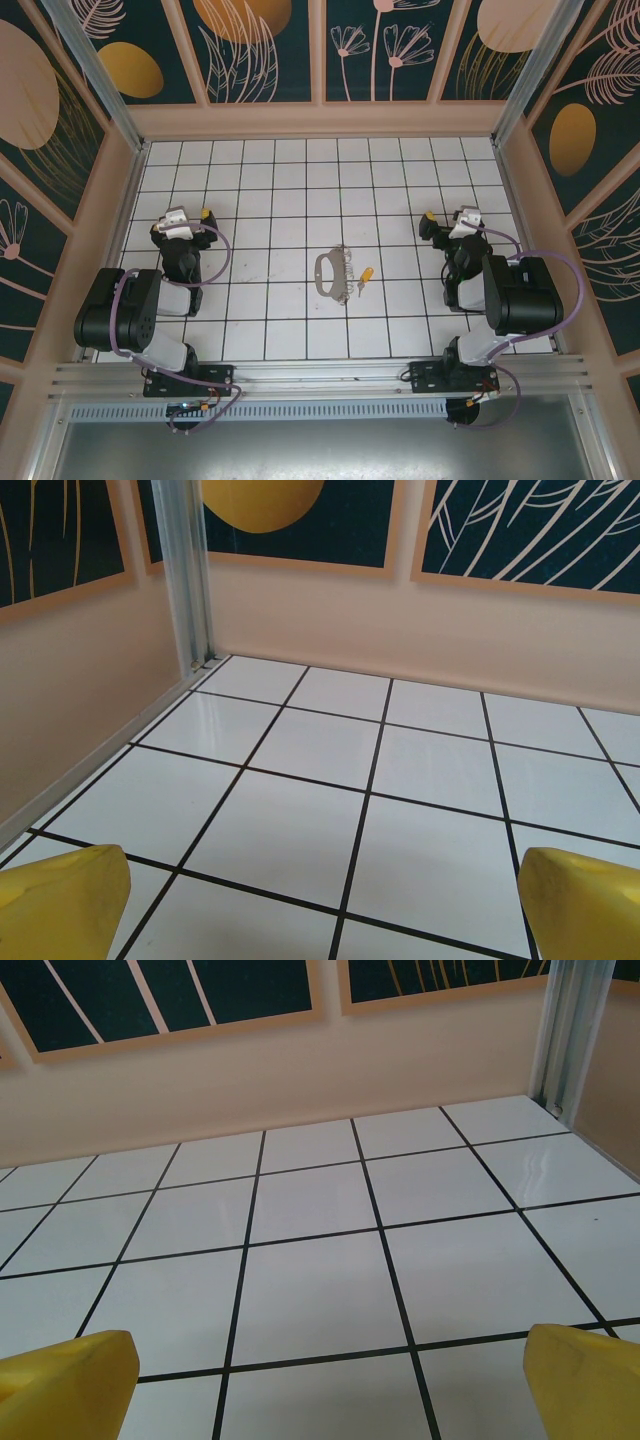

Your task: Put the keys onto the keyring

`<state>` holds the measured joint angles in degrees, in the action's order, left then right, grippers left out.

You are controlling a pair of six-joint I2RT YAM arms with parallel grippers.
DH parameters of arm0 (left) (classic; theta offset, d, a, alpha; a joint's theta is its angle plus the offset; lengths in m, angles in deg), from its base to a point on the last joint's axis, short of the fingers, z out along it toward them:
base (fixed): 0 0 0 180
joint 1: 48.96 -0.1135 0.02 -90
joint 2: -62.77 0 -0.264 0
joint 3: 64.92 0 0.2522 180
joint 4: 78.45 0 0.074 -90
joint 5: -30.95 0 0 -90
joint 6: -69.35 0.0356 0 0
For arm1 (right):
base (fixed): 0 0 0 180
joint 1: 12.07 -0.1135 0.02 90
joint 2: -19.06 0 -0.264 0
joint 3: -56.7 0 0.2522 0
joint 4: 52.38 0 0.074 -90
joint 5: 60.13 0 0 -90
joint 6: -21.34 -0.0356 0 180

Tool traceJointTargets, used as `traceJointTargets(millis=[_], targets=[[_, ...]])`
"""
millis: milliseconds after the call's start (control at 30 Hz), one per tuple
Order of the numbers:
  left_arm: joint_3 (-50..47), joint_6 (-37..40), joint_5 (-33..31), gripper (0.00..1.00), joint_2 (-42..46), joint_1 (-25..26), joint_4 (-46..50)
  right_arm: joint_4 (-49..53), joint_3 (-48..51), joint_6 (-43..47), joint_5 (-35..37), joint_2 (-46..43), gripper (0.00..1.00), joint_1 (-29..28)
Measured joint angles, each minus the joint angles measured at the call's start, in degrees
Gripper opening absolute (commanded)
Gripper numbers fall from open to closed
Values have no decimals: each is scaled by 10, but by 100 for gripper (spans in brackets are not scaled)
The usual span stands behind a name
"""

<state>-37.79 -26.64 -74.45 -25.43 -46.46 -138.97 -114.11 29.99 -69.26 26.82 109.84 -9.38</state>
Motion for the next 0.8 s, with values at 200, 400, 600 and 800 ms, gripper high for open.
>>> traceJointTargets(millis=[200,400,600,800], targets=[[0,0,0,99,0,0,0,0,0,0,0,0,99,0],[0,0,0,99,0,0,0,0,0,0,3,0,99,-1],[-1,0,0,99,1,0,0,1,0,0,14,-2,99,-2],[0,1,6,99,29,0,37,40,3,-5,34,-59,99,-2]])
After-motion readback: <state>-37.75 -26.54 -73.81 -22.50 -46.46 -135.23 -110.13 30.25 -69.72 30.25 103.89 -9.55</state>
